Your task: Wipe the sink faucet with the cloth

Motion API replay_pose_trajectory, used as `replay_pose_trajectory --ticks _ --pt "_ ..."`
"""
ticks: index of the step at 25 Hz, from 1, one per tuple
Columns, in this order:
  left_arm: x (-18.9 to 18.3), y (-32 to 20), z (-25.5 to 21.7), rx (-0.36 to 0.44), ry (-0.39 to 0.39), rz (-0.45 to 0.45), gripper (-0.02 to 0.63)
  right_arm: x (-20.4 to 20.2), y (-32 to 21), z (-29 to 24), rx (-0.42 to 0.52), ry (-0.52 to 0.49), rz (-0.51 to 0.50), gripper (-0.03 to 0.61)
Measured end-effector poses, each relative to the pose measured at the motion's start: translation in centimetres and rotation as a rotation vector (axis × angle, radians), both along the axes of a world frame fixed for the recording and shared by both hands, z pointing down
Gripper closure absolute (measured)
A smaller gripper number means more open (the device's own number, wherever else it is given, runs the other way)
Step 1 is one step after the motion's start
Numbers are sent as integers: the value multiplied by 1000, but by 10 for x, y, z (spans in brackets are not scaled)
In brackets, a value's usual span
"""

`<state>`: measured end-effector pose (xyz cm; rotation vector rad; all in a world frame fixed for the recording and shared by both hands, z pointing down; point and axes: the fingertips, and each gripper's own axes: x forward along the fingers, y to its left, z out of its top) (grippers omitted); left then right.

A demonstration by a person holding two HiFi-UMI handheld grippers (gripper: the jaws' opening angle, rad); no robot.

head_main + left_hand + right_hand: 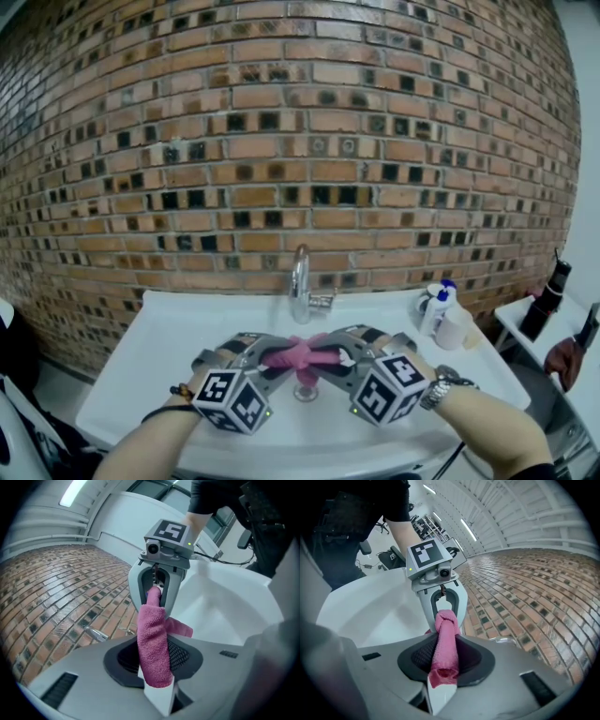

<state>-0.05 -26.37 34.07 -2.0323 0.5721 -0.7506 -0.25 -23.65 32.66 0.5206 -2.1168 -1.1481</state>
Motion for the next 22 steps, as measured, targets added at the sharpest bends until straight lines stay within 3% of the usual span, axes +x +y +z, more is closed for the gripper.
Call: replay_pose_trajectory --ticks 5,9,22 --pt "-2 -18 -4 -135 157 -51 528 1 -21 -2 -79 -164 94 460" --pt "-4 -34 -6 -184 231 -94 532 8 -37 -8 -142 -313 161 439" --pt "-29 -98 8 -241 334 -319 534 46 -71 -22 -274 -706 329 430"
